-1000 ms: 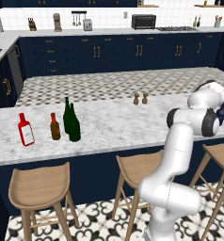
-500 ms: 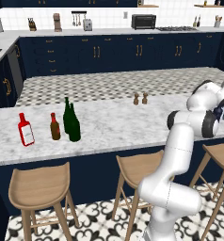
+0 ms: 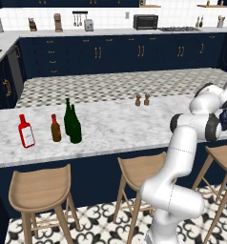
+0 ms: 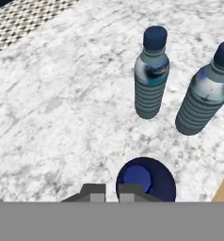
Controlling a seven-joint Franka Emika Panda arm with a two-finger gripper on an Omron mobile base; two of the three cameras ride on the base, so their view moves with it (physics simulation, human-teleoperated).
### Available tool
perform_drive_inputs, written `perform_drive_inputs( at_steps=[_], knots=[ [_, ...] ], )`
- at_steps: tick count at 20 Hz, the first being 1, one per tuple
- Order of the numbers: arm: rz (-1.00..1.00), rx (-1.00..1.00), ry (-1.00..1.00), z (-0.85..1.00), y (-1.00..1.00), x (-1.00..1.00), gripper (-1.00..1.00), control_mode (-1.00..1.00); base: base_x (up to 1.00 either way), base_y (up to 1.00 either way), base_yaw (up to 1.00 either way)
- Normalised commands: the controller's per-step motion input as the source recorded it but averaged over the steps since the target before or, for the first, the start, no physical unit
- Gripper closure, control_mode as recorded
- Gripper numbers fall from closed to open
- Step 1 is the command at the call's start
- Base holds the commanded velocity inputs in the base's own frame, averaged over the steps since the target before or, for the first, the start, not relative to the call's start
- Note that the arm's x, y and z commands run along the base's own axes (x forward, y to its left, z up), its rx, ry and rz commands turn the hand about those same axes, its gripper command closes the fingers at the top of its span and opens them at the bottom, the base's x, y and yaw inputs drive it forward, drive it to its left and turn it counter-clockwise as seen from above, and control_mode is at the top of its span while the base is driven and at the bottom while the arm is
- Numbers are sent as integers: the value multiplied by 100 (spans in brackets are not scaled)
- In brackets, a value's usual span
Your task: Move the plastic bottles in the middle to the plastics group, and the glass bottles in the middle to the glass group.
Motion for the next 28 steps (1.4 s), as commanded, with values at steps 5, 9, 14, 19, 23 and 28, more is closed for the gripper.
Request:
perform_drive_inputs(
  at_steps=[5, 9, 14, 19, 23, 28],
  knots=[
    [0, 1, 0, -12, 0, 0, 100, -100, 0, 0, 0],
    [0, 0, 0, 2, 0, 0, 100, -100, 0, 0, 0],
    [0, -2, 0, 31, 17, 0, 100, -100, 0, 0, 0],
    [0, -13, -2, 37, 62, -2, -100, -100, 0, 0, 0],
    [0, -11, -2, 29, 77, -27, -100, -100, 0, 0, 0],
    [6, -3, 0, 0, 67, -92, -100, -100, 0, 0, 0]
  ],
)
